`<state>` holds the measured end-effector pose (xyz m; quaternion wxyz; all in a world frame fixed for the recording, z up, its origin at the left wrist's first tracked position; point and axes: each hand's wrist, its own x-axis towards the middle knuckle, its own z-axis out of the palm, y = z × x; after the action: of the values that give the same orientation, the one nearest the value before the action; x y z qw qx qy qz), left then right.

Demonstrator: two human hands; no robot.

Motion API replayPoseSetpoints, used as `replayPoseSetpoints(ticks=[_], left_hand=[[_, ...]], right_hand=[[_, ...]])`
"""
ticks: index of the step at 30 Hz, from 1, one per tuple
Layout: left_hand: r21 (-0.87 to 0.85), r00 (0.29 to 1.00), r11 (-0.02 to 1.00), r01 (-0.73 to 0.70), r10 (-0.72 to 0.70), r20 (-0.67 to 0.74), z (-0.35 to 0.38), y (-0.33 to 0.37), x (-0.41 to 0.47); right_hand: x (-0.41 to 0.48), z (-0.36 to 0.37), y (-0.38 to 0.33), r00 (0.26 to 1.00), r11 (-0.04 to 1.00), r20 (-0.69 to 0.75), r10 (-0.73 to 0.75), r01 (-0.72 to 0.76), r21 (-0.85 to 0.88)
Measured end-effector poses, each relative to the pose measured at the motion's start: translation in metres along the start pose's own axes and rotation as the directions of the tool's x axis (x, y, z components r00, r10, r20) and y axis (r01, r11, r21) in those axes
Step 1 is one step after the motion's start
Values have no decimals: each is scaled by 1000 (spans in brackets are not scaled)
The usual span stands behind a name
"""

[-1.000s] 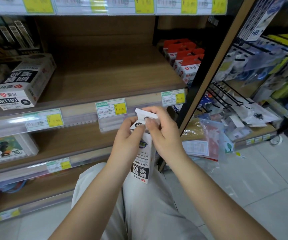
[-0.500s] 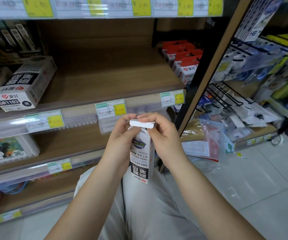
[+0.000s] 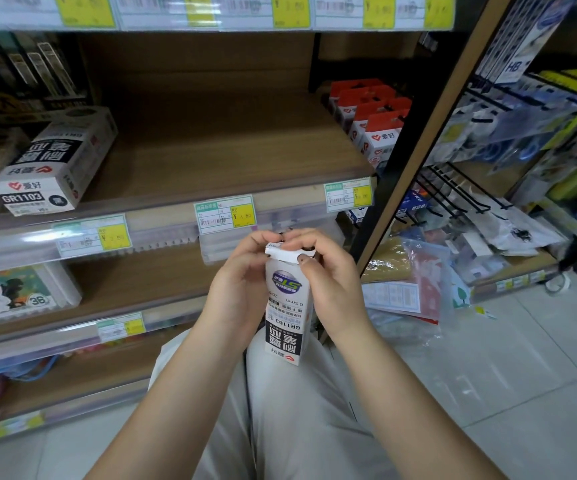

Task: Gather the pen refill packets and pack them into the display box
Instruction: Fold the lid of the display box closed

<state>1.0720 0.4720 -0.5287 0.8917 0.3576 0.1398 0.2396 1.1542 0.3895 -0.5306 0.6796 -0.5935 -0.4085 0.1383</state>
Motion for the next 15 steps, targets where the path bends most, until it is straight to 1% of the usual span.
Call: replayPoseSetpoints(ticks=[3,5,7,10,12,15], left_hand=[[83,999,996,-37,36,8,-4,-2,1],[228,997,971,-77,78,7,-8,-1,-1],[403,989,904,-143,146,23,-12,2,-5],[573,960,775,-265,268,81,-7,5,-10],[617,944,724,-309,314,104,-4,4,-11],[628,931,705,-330,352,93,-7,3,-11]], right_hand=[[0,-6,-1,999,999,48,-8,10,-37],[0,-14,-3,995,996,97,1,7,-85],[1,-23,-4,992,991,125,1,15,-133],[3,-29,-4,993,993,118,11,3,-116],[4,-28,-4,992,995,123,9,4,-102],[4,-26,-3,990,996,142,2,11,-92]])
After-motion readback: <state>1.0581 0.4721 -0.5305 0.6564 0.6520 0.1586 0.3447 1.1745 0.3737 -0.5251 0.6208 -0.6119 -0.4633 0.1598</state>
